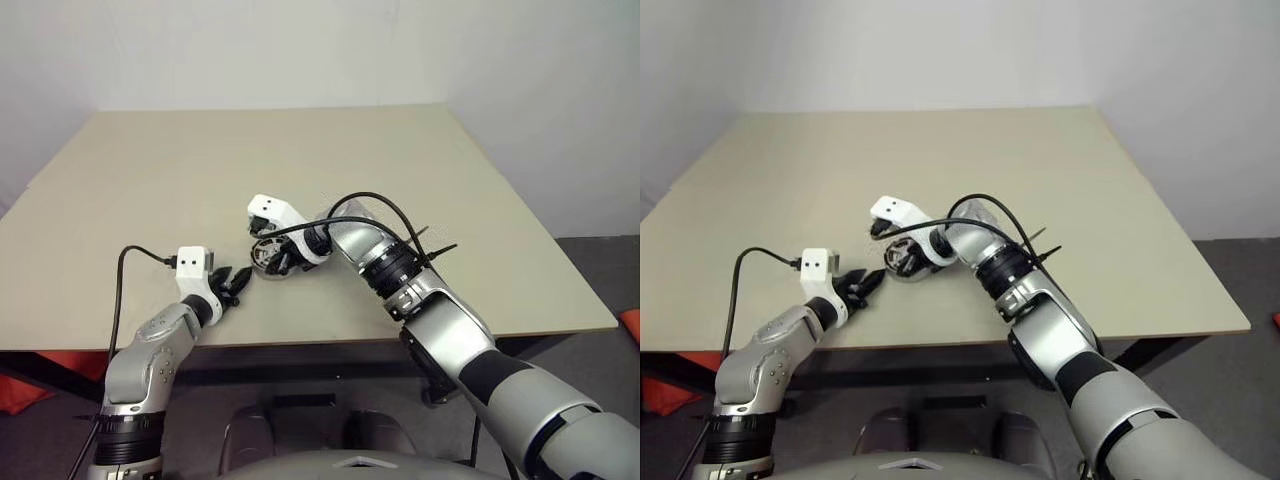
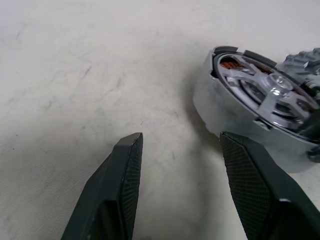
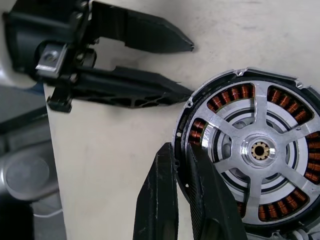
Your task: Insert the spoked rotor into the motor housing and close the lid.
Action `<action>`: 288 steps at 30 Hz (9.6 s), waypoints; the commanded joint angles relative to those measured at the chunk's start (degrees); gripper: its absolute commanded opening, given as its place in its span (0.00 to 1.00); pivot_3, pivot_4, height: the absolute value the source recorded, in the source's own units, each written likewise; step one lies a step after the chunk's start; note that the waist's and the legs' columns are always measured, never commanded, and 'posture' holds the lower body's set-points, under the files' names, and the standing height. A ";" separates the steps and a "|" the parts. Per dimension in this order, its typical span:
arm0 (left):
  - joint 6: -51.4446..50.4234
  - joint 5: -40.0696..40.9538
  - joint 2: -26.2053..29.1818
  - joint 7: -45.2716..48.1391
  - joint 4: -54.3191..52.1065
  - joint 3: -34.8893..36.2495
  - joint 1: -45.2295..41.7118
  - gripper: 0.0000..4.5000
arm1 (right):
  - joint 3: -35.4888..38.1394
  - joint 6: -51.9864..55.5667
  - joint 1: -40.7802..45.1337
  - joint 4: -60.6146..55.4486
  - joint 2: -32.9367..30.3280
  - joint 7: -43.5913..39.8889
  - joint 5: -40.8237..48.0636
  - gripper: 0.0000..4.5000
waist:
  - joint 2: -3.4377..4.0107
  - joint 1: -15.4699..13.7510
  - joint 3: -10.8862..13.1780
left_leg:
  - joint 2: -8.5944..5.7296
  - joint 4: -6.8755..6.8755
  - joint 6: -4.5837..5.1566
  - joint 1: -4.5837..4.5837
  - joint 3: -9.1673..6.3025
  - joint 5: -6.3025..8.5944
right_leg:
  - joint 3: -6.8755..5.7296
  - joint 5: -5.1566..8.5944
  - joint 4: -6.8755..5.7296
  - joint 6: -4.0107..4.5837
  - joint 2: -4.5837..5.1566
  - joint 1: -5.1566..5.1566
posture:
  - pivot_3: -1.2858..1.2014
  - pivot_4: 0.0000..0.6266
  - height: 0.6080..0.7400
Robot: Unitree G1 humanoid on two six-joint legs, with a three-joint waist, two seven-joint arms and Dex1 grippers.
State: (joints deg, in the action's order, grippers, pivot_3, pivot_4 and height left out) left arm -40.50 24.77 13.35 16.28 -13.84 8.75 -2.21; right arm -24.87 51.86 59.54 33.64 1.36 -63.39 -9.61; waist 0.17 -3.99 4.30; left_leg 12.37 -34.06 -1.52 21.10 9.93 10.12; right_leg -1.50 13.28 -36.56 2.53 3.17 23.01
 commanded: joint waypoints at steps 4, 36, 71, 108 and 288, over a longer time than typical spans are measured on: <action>1.00 1.04 -0.54 1.25 -2.26 -1.20 -1.19 0.58 | 1.77 0.69 2.82 1.24 2.67 2.68 3.83 0.16 | 0.01 -0.02 0.00 | 0.00 0.01 -0.05 -0.03 -0.05 -0.03 | 0.00 0.00 -0.01 -0.01 0.00 0.01 | 0.52 0.00 1.00; -7.82 9.07 14.78 7.03 -3.68 11.65 -0.74 0.58 | 13.93 -30.47 5.68 12.44 -17.71 16.86 8.69 0.55 | -0.11 -1.40 0.00 | -0.49 0.41 -0.36 0.08 0.02 -0.22 | 0.01 -0.10 0.10 0.25 0.05 0.06 | 0.52 0.00 1.00; -7.41 7.66 14.25 5.99 -2.05 8.37 -1.99 0.58 | 10.68 -4.90 -19.27 -23.76 -25.24 10.83 13.15 0.01 | -0.13 -1.50 -0.02 | -0.46 -0.01 -0.05 -0.02 0.02 -0.05 | 0.00 0.11 -0.10 -0.08 0.03 -0.15 | 0.52 0.00 1.00; -6.57 6.65 15.32 4.73 -1.18 11.02 -1.97 0.58 | 8.14 -4.97 -11.65 -15.05 -9.80 16.98 19.30 0.01 | -0.15 -1.51 -0.01 | -0.46 0.02 -0.08 0.02 -0.11 -0.06 | 0.00 0.11 -0.10 -0.08 0.04 -0.11 | 0.52 0.00 1.00; -15.55 17.60 1.19 0.56 -1.80 7.92 -12.18 0.58 | 9.27 -60.21 -13.97 17.90 -8.81 4.73 6.92 0.69 | -0.19 -1.34 -0.03 | -0.46 -0.02 0.08 -0.05 -0.11 0.04 | 0.04 0.12 -0.06 -0.08 0.16 -0.29 | 0.52 0.00 1.00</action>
State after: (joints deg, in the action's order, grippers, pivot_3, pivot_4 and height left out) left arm -55.32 39.74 15.38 17.72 -13.94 16.00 -12.33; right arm -14.91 -8.66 45.84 50.46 -6.54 -59.81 -0.63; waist -0.02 -5.33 4.27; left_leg 11.90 -34.07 -1.44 21.04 9.83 10.16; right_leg -1.47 13.41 -36.62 2.45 3.32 22.72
